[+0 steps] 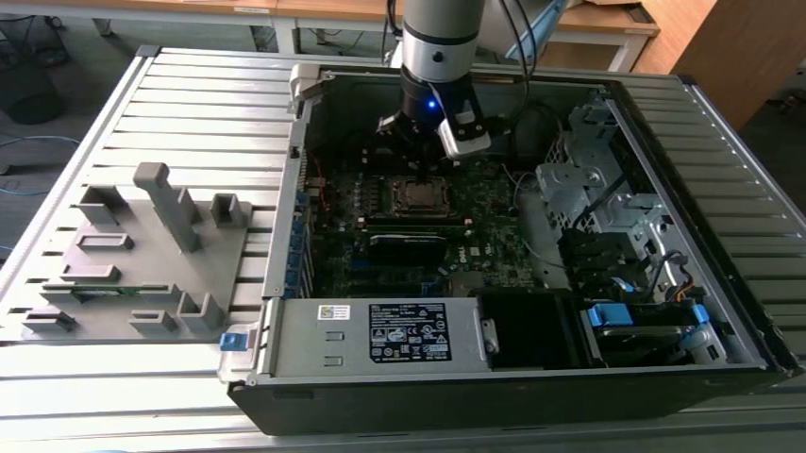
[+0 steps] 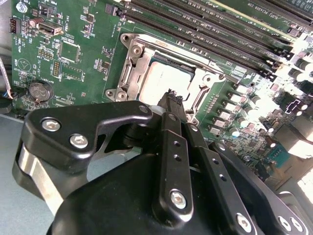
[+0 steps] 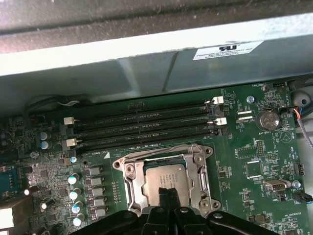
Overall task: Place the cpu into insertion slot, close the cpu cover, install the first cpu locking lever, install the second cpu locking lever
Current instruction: 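Install the second cpu locking lever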
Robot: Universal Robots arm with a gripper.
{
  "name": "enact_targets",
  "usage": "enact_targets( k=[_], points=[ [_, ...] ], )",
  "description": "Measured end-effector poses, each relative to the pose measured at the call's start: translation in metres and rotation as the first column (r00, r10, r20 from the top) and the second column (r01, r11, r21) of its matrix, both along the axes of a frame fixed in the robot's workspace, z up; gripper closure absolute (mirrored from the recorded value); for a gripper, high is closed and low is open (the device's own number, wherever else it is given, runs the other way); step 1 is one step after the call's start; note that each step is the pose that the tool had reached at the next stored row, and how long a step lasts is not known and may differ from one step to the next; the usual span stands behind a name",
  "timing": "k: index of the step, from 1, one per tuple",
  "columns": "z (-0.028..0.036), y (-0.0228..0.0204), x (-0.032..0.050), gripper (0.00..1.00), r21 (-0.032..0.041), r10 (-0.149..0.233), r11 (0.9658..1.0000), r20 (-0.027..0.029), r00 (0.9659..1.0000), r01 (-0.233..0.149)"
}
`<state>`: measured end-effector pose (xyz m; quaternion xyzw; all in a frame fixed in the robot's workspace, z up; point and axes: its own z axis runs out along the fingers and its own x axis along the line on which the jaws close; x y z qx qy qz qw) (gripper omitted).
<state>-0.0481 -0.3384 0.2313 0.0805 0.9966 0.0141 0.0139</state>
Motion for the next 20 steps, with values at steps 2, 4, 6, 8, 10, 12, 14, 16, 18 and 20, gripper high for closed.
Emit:
enact_targets(
  k=[2, 4, 6, 8, 10, 12, 14, 16, 18, 20],
  points=[
    [0.0004, 0.0, 0.0, 0.9, 0.0003, 0.0, 1.0, 0.0002, 1.0, 0.0],
    [0.0008, 0.0, 0.0, 0.9, 0.0003, 0.0, 1.0, 0.0002, 1.0, 0.0],
    [0.0008, -0.0001, 0.0, 0.9, 0.0002, 0.0, 1.0, 0.0001, 1.0, 0.0],
    [0.0009, -0.0008, 0.0, 0.9, 0.0, 0.0, 1.0, -0.0001, 1.0, 0.0],
    [0.0008, -0.002, 0.0, 0.9, 0.0002, 0.0, 1.0, 0.0001, 1.0, 0.0],
    [0.0008, -0.0031, 0.0, 0.9, 0.0003, 0.0, 1.0, 0.0002, 1.0, 0.0],
    [0.0008, -0.0032, 0.0, 0.9, 0.0003, 0.0, 1.0, 0.0002, 1.0, 0.0],
    [0.0019, -0.0033, 0.0, 0.9, 0.0001, 0.0, 1.0, 0.0001, 1.0, 0.0],
    [0.004, -0.0033, 0.0, 0.9, 0.0003, 0.0, 1.0, 0.0001, 1.0, 0.0],
    [0.0061, -0.0033, 0.0, 0.9, 0.0003, 0.0, 1.0, 0.0001, 1.0, 0.0]
  ],
)
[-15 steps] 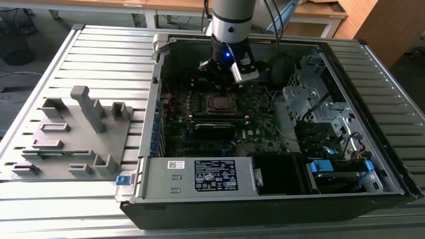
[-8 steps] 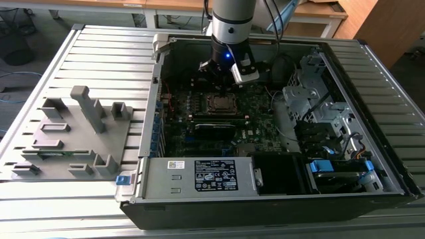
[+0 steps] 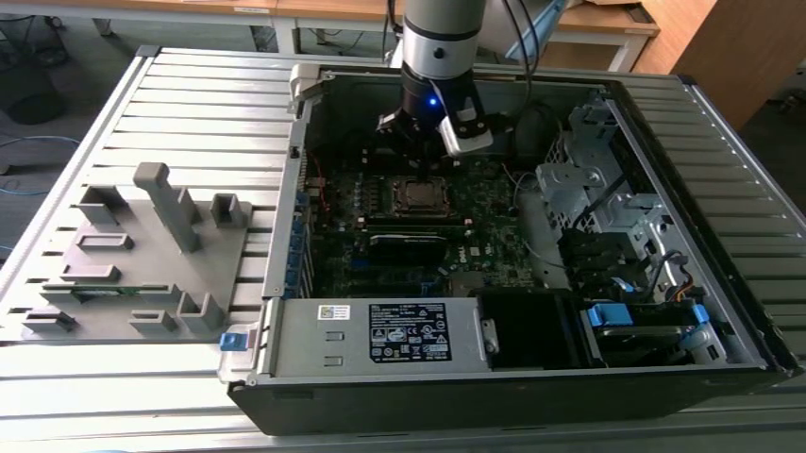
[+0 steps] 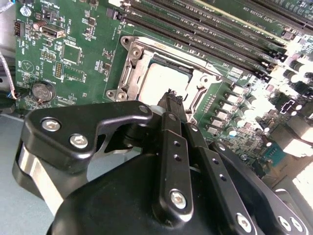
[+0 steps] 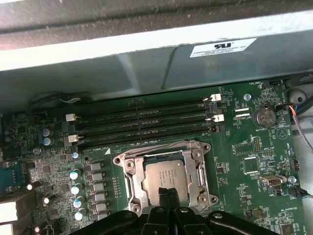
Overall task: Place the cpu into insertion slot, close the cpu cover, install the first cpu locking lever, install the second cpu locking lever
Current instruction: 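Install the second cpu locking lever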
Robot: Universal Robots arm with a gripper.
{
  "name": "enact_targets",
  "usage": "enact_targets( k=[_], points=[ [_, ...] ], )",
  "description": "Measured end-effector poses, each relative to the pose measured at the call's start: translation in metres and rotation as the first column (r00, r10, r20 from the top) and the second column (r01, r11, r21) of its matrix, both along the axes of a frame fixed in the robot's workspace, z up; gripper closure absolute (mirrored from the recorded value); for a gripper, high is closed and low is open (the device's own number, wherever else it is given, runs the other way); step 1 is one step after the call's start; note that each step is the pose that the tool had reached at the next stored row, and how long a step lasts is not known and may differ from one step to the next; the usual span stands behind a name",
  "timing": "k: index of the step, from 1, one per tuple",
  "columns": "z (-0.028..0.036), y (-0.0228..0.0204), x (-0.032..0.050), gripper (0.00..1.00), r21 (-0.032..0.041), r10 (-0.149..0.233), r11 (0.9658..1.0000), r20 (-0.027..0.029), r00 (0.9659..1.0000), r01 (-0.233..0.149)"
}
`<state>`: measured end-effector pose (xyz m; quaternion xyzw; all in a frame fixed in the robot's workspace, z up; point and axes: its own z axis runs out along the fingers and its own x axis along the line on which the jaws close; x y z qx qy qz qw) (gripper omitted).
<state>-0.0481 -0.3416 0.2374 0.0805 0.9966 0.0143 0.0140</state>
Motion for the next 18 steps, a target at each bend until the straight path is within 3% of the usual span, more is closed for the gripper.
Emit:
enact_targets(
  k=[8, 18],
  points=[
    [0.0032, -0.0006, 0.0, 0.9, 0.0, 0.0, 1.0, -0.0001, 1.0, 0.0],
    [0.0031, -0.0167, 0.0, 0.9, 0.0, 0.0, 1.0, -0.0001, 1.0, 0.0]
  ],
)
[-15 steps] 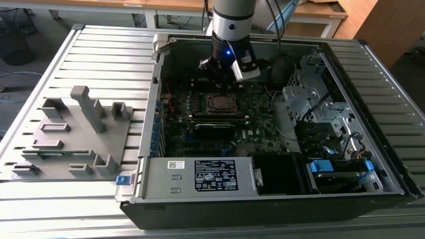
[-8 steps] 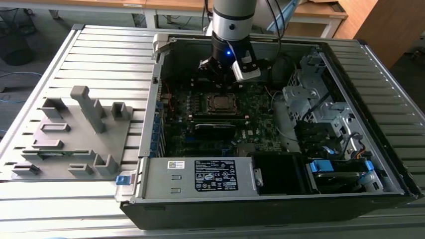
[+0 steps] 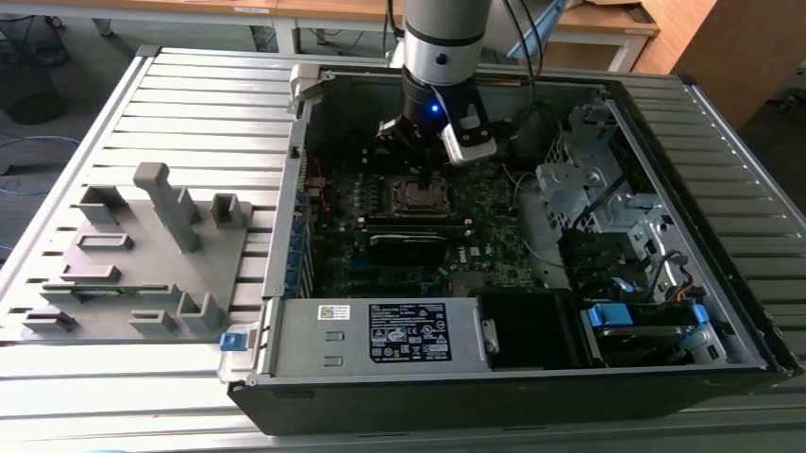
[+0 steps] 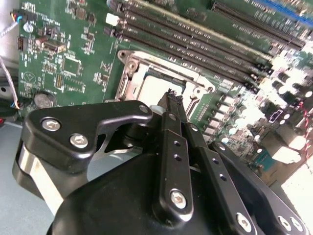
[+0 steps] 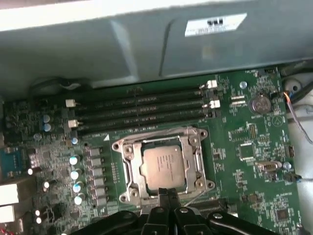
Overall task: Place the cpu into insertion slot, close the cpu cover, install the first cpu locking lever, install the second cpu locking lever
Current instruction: 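Install the second cpu locking lever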
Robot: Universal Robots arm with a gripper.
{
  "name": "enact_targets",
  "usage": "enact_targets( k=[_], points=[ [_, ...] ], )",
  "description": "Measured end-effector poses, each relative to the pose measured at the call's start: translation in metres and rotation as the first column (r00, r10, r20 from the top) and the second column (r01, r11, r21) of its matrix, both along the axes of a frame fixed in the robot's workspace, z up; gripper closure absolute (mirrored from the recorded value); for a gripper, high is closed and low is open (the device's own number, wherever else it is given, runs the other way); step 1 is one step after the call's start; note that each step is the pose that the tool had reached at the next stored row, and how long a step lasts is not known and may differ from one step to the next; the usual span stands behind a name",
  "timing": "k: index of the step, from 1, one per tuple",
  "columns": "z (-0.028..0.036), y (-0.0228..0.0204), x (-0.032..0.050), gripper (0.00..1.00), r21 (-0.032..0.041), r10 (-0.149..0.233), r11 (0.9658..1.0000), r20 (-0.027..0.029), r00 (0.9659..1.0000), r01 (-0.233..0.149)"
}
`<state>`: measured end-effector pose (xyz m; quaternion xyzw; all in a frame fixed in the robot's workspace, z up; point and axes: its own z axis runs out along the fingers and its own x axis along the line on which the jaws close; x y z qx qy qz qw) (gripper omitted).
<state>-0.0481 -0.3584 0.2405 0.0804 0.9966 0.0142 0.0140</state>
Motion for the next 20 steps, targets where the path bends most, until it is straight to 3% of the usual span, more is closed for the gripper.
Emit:
enact_targets(
  k=[4, 11, 20],
  points=[
    [-0.0006, -0.0052, 0.0, 0.9, 0.0, 0.001, 1.0, 0.0, 1.0, -0.001],
    [-0.0037, -0.0081, 0.0015, 0.9, 0.0, 0.008, 1.0, 0.0, 1.0, -0.008],
    [-0.0047, -0.0206, 0.0016, 0.9, 0.0001, 0.011, 0.9999, 0.0001, 0.9999, -0.011]
  ],
)
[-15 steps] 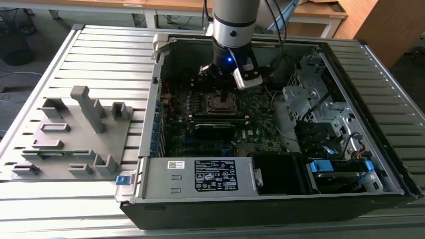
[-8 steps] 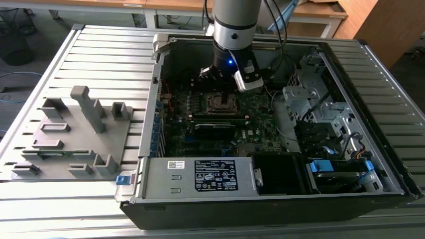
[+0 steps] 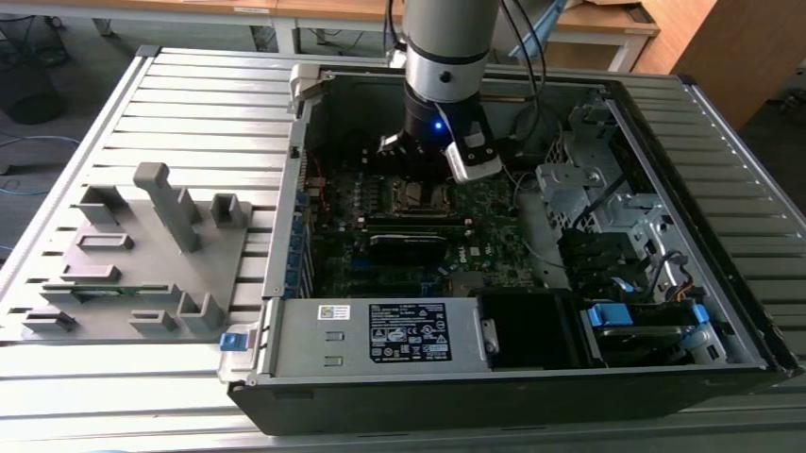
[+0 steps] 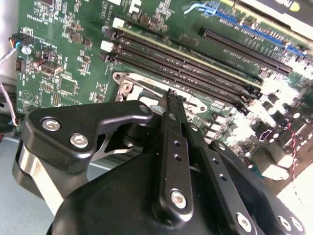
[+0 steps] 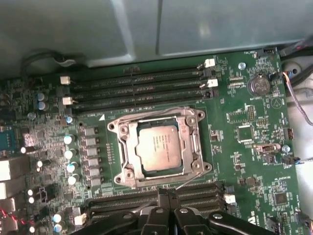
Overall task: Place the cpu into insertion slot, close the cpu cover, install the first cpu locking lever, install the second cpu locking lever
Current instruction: 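Install the second cpu locking lever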
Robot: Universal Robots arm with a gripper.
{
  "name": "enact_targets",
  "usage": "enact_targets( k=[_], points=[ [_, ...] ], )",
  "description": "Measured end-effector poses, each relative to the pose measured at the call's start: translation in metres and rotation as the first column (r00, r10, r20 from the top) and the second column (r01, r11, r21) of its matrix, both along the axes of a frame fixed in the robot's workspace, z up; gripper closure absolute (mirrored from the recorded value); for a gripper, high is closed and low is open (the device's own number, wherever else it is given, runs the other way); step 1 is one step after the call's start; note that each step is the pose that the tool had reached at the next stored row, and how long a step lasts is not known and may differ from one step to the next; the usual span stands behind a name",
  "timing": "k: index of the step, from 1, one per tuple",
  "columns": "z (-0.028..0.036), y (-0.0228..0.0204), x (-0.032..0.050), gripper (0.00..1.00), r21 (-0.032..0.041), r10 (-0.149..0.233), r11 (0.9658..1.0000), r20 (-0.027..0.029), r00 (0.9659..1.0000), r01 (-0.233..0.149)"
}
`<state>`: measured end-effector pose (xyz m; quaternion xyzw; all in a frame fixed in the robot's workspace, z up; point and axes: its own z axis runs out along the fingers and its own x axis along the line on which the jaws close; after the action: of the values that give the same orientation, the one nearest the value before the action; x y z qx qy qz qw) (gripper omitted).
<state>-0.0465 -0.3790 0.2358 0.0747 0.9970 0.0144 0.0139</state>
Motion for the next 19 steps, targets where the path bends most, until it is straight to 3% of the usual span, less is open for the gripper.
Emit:
enact_targets(
  k=[4, 10, 12, 17, 19],
  points=[
    [-0.001, -0.0032, -0.0024, 0.9, 0.0, 0.0, 1.0, 0.0, 1.0, 0.0],
    [-0.0012, -0.0035, -0.0036, 0.9, 0.0, 0.0, 1.0, -0.0003, 1.0, 0.0],
    [-0.0021, -0.0035, -0.0036, 0.9, 0.0001, 0.001, 1.0, -0.0096, 1.0, -0.001],
    [-0.0021, -0.0035, -0.0036, 0.9, 0.0, 0.001, 1.0, -0.0106, 0.9999, -0.001],
    [-0.0021, -0.0035, -0.0037, 0.9, 0.0034, 0.01, 0.9999, -0.0107, 0.9999, -0.01]
  ],
)
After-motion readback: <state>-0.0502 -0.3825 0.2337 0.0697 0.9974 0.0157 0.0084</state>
